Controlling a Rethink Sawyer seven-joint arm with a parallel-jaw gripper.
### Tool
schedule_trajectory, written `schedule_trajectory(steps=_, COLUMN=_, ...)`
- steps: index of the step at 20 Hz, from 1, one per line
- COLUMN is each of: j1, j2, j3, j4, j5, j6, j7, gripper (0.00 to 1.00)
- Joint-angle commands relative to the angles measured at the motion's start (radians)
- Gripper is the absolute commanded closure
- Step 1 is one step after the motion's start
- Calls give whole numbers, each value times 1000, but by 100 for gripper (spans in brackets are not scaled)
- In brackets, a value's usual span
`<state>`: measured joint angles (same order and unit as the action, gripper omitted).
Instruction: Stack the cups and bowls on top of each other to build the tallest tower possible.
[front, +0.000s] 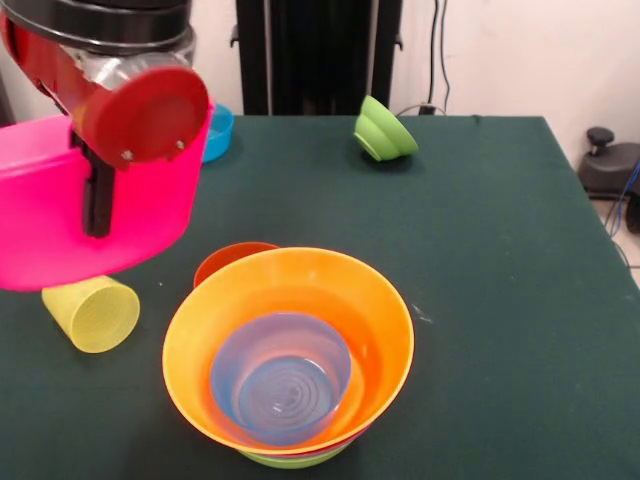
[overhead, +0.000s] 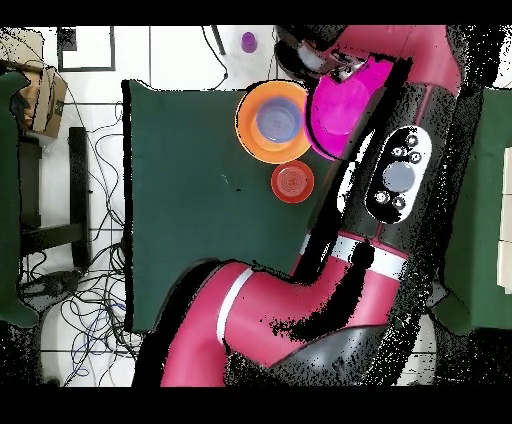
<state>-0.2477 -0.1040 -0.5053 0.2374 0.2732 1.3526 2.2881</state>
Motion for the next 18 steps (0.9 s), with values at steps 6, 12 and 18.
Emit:
schedule_trajectory(steps=6, j1=-12, j2=162, j3=-240, j4=-180, j5=259, j6=103, j7=260, gripper=100)
schedule_trajectory(steps=12, j1=-4, j2=183, j3=-336, j4=-162, j5=354, j6=62, j7=271, gripper=100)
schedule_trajectory(steps=18, j1=17, j2=175, j3=-339, j4=-101, j5=359, j6=13, j7=245, gripper=100)
